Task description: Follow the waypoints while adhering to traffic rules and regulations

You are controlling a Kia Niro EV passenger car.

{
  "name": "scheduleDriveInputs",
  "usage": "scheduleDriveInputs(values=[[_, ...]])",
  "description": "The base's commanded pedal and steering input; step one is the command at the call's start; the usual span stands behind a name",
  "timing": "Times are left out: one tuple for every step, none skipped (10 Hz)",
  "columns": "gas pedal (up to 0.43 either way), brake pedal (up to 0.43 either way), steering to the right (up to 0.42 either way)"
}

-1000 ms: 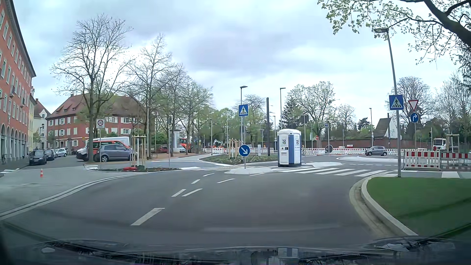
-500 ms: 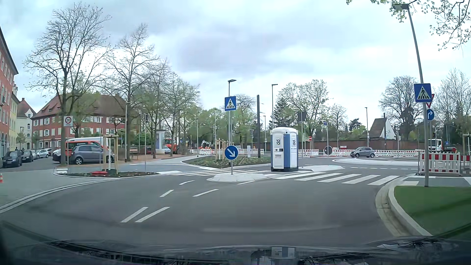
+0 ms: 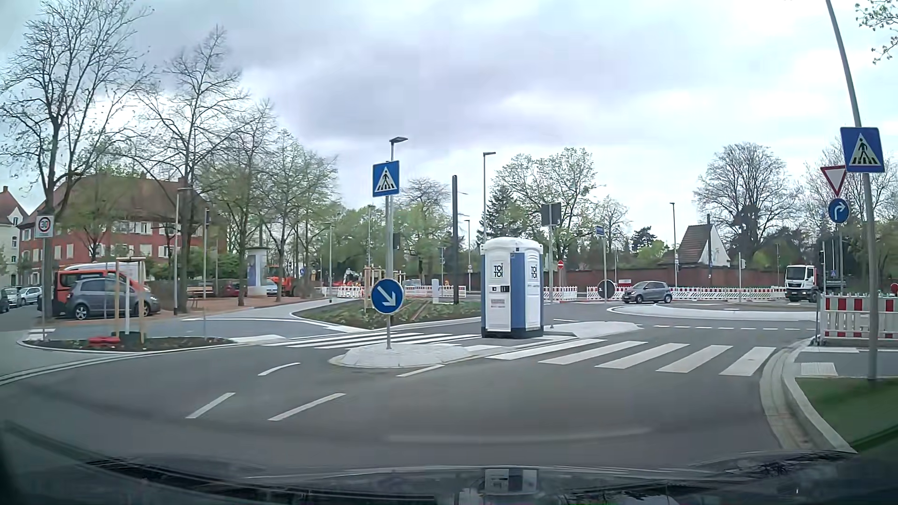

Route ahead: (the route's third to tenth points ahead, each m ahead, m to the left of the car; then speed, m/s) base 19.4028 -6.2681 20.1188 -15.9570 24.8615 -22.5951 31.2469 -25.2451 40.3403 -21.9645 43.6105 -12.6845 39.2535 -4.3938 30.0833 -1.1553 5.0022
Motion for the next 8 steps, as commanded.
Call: scheduleDriveInputs(values=[[0.000,0.091,0.160],[0.000,0.079,0.168],[0.000,0.067,0.177],[0.000,0.055,0.186],[0.000,0.043,0.192],[0.000,0.037,0.198],[0.000,0.030,0.204],[0.000,0.024,0.208]])
